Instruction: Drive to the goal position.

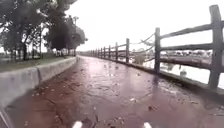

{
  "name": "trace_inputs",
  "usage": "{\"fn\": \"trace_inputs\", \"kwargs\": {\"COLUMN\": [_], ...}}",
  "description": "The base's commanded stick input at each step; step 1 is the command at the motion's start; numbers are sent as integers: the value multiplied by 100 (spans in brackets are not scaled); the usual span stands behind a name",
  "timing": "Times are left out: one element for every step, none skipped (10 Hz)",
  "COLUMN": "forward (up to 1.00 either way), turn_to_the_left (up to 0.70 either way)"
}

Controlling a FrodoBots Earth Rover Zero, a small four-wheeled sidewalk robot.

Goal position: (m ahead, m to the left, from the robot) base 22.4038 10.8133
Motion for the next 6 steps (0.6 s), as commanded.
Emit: {"fn": "trace_inputs", "kwargs": {"forward": [50,50,50,50,50,50], "turn_to_the_left": [0,0,0,0,0,0]}}
